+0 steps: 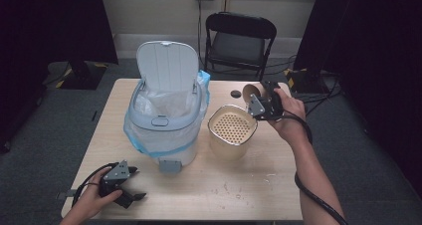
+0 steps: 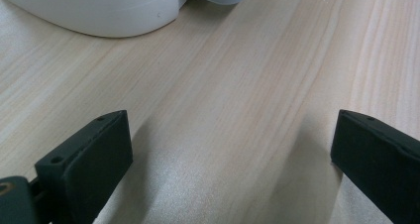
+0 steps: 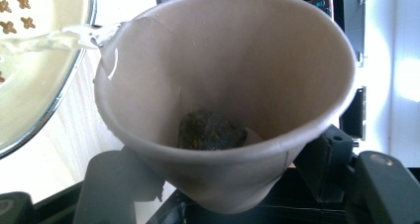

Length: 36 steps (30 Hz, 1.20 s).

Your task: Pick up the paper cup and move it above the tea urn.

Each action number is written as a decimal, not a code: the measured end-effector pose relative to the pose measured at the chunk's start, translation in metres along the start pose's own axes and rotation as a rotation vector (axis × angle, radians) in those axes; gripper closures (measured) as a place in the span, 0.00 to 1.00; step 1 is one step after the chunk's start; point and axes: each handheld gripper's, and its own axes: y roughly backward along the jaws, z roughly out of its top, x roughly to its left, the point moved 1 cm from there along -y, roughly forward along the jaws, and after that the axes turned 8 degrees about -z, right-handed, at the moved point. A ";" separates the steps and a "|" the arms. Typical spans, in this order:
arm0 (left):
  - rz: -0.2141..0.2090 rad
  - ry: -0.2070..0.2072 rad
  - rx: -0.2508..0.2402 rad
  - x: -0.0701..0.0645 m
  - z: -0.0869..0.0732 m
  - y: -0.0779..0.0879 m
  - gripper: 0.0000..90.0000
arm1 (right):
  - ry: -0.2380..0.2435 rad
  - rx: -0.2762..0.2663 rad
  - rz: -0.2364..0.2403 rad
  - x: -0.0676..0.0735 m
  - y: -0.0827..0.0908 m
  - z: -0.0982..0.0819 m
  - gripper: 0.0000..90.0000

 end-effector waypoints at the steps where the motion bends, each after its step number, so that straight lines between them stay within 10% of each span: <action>1: 0.000 0.000 0.000 0.000 0.000 0.000 0.02 | 0.004 0.001 0.004 0.000 0.000 0.000 0.42; 12: 0.000 0.000 0.000 0.000 0.000 0.000 0.02 | 0.080 -0.007 -0.012 0.002 0.002 0.006 0.42; 19: 0.000 0.000 0.000 0.000 0.000 0.000 0.02 | 0.289 0.012 -0.073 0.008 0.006 0.014 0.42; 24: 0.000 0.000 0.000 0.000 0.000 0.000 0.02 | 0.767 0.032 -0.260 0.025 0.012 0.027 0.42; 27: 0.000 0.000 0.000 0.000 0.000 0.000 0.02 | 0.885 -0.006 -0.310 0.033 0.018 0.034 0.42; 36: 0.000 0.000 -0.001 0.000 0.000 0.000 0.02 | 0.872 0.017 -0.356 0.027 0.018 0.036 0.42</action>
